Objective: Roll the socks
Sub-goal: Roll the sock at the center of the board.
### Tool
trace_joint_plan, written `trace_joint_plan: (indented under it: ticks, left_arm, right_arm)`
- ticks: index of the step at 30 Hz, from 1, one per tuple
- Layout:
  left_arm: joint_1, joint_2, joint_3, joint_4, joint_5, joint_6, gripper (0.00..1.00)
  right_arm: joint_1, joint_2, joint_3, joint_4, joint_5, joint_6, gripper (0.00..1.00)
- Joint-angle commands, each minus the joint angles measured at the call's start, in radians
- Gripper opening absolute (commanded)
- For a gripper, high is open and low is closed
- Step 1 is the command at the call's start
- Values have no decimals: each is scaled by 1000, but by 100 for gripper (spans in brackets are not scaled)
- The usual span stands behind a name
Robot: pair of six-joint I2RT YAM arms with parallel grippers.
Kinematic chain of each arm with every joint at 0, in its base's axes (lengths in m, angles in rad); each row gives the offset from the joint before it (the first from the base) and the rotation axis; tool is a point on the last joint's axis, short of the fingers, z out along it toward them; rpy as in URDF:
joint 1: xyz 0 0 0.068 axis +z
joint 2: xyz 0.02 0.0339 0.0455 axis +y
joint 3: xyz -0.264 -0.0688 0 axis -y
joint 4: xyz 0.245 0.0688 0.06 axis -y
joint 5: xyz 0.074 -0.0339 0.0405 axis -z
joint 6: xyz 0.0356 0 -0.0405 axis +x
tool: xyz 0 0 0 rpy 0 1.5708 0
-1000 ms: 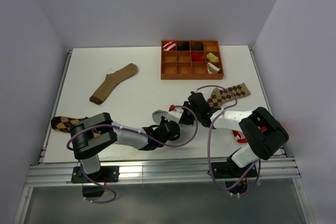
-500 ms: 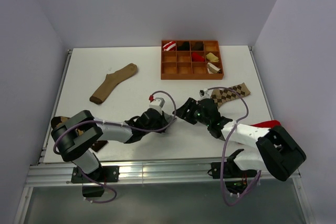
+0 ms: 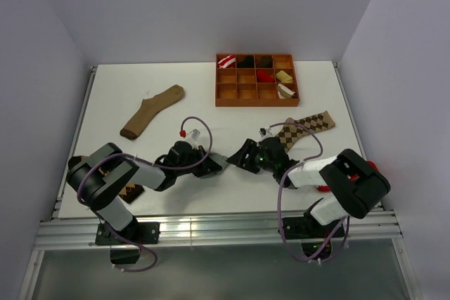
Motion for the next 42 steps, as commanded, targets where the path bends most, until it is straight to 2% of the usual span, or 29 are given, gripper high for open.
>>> trace_joint_plan:
  ticks: [1, 17, 20, 24, 26, 29, 31, 34, 37, 38, 42]
  left_arm:
    - [18, 20, -27, 126, 66, -93, 1]
    - [35, 106, -65, 277, 108, -176, 1]
    - [35, 106, -65, 263, 105, -168, 1]
    - [35, 86, -50, 185, 82, -112, 2]
    - [33, 60, -36, 113, 62, -87, 10]
    - [27, 3, -10, 21, 8, -29, 28]
    - [9, -46, 23, -97, -64, 25, 39]
    - [-45, -112, 78, -261, -160, 102, 47]
    - [-135, -167, 138, -401, -357, 191, 50]
    - [-161, -176, 152, -422, -447, 214, 50]
    - [-281, -189, 200, -464, -650, 356, 50]
  right_arm:
    - [13, 51, 10, 106, -35, 10, 62]
    - [34, 193, 69, 125, -72, 35, 43]
    - [34, 203, 82, 122, -70, 33, 31]
    - [34, 172, 109, 13, -44, 9, 3]
    - [36, 140, 135, -48, -26, -15, 0]
    - [36, 111, 180, -183, 6, -39, 0]
    - [36, 103, 204, -269, 20, -50, 0]
    - [42, 98, 249, -370, 41, -65, 0]
    - [51, 100, 302, -470, 55, -82, 0]
    - [53, 100, 327, -492, 58, -84, 0]
    - [62, 108, 375, -587, 66, -84, 0]
